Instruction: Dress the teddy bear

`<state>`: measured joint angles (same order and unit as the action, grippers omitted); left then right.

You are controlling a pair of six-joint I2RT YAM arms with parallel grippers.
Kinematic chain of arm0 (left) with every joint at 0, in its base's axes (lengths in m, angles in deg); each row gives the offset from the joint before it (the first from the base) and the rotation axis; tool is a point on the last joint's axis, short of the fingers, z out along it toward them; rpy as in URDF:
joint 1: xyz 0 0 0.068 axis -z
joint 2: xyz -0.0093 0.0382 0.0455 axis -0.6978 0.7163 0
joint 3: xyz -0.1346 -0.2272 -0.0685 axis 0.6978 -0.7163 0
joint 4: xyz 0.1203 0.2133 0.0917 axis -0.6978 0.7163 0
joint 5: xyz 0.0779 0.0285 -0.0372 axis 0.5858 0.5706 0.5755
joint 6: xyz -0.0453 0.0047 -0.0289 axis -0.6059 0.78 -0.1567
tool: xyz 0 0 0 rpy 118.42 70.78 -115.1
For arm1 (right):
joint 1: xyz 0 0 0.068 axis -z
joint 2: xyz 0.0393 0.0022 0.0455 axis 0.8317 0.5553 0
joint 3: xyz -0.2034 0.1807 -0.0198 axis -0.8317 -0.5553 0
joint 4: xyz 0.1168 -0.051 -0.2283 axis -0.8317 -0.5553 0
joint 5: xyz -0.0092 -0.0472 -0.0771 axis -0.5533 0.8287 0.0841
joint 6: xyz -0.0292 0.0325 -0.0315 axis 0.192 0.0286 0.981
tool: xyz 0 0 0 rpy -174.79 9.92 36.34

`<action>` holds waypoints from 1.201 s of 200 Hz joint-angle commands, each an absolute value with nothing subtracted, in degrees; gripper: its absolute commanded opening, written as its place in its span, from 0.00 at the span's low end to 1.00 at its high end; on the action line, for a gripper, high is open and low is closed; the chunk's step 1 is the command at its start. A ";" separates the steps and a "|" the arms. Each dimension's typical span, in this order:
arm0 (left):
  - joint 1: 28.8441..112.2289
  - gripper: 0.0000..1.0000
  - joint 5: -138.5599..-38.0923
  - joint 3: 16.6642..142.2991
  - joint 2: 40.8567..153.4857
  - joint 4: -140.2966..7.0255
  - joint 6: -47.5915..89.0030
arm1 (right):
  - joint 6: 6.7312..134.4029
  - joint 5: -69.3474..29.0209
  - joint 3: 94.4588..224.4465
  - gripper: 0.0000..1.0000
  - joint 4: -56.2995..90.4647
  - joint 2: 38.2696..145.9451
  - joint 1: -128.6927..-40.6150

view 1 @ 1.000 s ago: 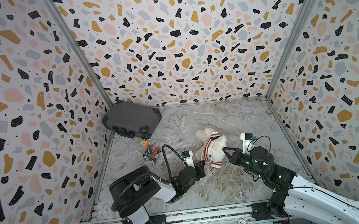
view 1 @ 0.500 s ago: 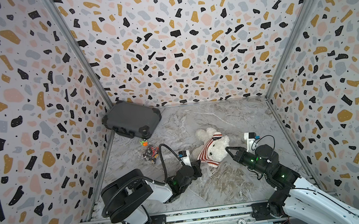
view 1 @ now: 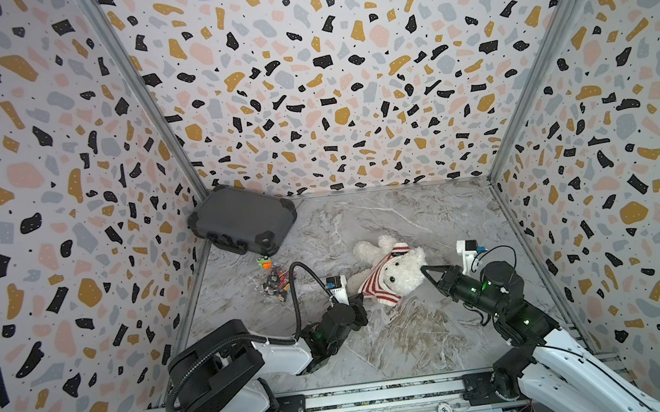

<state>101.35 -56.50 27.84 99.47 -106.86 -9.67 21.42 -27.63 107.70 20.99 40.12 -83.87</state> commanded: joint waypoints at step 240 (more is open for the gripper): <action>96.55 0.00 -57.16 24.73 96.92 -100.18 -5.37 | 39.00 -57.78 118.77 0.00 34.60 48.17 -78.50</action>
